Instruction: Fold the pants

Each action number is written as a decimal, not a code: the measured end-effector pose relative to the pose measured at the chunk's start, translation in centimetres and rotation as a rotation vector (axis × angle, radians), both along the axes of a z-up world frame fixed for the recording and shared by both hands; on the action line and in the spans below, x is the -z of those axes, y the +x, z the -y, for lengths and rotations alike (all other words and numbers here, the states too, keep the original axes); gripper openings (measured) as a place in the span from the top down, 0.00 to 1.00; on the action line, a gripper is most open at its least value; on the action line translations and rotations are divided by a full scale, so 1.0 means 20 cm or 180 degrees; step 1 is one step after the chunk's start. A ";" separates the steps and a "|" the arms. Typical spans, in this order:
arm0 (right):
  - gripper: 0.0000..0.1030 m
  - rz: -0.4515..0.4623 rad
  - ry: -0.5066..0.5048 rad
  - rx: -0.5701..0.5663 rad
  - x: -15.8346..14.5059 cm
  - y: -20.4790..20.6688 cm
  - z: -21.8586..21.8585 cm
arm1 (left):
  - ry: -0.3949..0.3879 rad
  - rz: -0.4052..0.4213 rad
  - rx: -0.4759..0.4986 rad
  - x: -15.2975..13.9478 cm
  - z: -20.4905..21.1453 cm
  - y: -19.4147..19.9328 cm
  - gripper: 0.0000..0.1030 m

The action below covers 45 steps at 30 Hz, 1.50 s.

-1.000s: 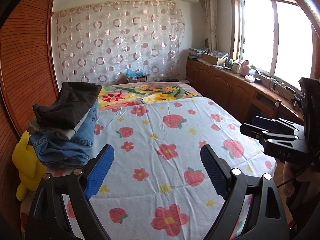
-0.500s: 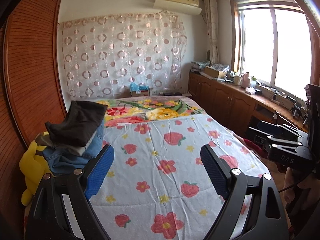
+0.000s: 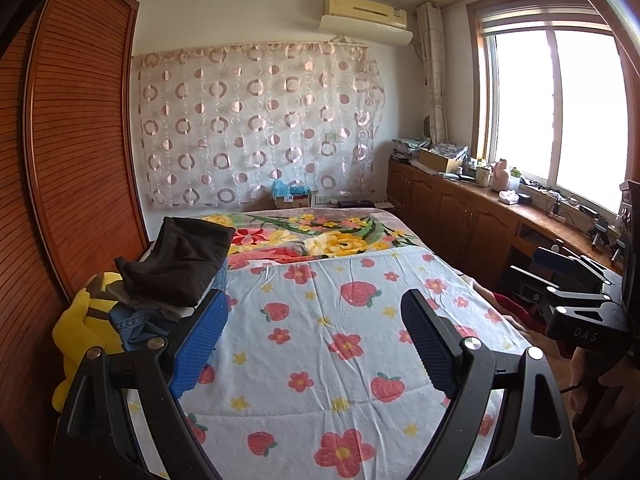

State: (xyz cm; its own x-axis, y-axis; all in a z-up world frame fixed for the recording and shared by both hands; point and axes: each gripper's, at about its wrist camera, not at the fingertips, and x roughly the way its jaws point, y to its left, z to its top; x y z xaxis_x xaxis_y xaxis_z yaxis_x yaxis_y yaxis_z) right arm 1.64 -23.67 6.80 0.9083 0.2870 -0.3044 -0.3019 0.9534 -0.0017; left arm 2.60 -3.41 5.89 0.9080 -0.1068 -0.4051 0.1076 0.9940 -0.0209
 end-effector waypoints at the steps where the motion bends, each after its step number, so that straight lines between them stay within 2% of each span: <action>1: 0.17 0.0004 -0.0006 -0.0003 0.00 0.00 0.00 | -0.0002 0.0003 -0.0006 0.00 0.00 0.00 0.14; 45: 0.17 0.0042 -0.0001 -0.0003 0.03 -0.01 -0.02 | -0.0003 -0.0002 -0.0007 0.00 -0.01 -0.01 0.14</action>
State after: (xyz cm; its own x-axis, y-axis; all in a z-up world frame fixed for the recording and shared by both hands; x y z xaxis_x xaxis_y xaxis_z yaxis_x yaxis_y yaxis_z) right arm 1.38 -23.34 6.18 0.9120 0.2878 -0.2924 -0.3027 0.9531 -0.0062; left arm 2.43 -3.30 5.88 0.9079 -0.1052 -0.4057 0.1055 0.9942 -0.0218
